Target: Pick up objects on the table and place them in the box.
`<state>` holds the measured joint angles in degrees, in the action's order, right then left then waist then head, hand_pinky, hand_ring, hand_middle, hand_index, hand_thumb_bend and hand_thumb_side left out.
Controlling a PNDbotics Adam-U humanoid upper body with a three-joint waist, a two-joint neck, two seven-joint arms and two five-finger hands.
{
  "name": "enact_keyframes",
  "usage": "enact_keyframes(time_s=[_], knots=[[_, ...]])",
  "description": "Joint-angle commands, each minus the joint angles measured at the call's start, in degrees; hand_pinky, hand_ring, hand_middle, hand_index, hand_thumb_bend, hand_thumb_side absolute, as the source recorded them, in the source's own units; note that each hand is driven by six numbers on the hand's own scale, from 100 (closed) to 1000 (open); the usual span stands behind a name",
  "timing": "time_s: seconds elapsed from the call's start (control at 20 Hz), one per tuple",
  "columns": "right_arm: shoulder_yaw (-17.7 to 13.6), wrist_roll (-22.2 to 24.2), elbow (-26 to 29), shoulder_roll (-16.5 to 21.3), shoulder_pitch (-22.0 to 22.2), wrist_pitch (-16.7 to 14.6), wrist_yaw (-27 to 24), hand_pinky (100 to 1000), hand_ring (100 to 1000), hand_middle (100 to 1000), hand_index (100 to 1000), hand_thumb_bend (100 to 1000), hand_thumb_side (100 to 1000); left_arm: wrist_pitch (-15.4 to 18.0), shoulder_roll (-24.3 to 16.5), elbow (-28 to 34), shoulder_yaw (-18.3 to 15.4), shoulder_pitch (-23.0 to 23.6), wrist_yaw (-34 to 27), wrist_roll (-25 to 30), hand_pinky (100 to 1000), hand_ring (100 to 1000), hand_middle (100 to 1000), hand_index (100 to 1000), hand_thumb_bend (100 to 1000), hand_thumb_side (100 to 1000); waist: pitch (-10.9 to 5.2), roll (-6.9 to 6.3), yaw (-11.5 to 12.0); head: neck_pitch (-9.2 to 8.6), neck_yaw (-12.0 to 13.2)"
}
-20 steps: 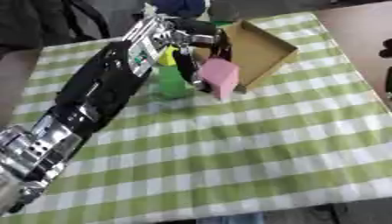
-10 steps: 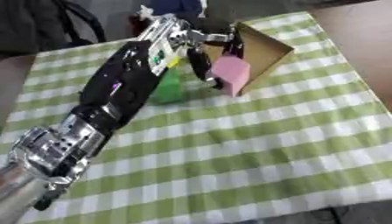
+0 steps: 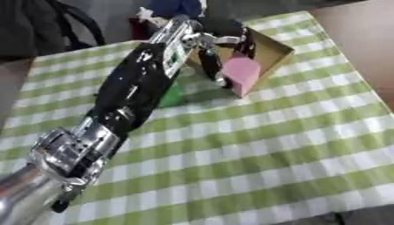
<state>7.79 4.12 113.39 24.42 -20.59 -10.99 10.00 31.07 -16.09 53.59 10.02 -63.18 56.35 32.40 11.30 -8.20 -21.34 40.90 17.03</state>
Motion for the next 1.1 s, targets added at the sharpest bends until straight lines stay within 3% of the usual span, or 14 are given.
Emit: enact_keyframes(time_s=[0.05, 0.6, 0.65, 0.7, 1.1], knots=[[-0.06, 0.2, 1.2, 0.28, -0.8, -0.22, -0.44, 841, 729, 694, 953, 100, 383, 2.7, -0.31, -0.29, -1.75, -1.68, 2.85, 1.12, 783, 602, 502, 651, 412, 107, -0.67, 0.41, -0.28, -0.65, 0.46], [0.09, 0.46, 1.2, 0.04, -1.02, -0.21, -0.33, 841, 729, 694, 954, 100, 386, -2.13, 0.73, -1.94, -6.63, -1.77, 11.25, -8.58, 756, 587, 499, 646, 410, 122, -0.15, 0.49, -1.09, -1.28, 0.37], [0.08, 0.46, 1.2, 0.04, -1.02, -0.21, -0.3, 841, 729, 694, 954, 100, 386, -2.6, 0.74, -1.87, -6.92, -1.7, 11.4, -9.47, 752, 587, 499, 646, 345, 136, -0.13, 0.51, -1.12, -1.29, 0.37], [0.07, 0.46, 1.2, 0.04, -1.0, -0.19, -0.28, 841, 728, 694, 954, 100, 386, -2.99, 0.72, -1.85, -7.14, -1.67, 11.39, -10.37, 747, 586, 498, 644, 408, 124, -0.13, 0.54, -1.13, -1.29, 0.35], [0.24, 0.74, 1.2, -0.01, -1.01, -0.07, -0.24, 841, 728, 694, 954, 100, 389, -5.23, -0.29, -2.28, -8.4, -2.47, 11.28, -16.52, 738, 582, 497, 644, 406, 127, -0.24, 0.52, -1.18, -1.28, 0.51]])
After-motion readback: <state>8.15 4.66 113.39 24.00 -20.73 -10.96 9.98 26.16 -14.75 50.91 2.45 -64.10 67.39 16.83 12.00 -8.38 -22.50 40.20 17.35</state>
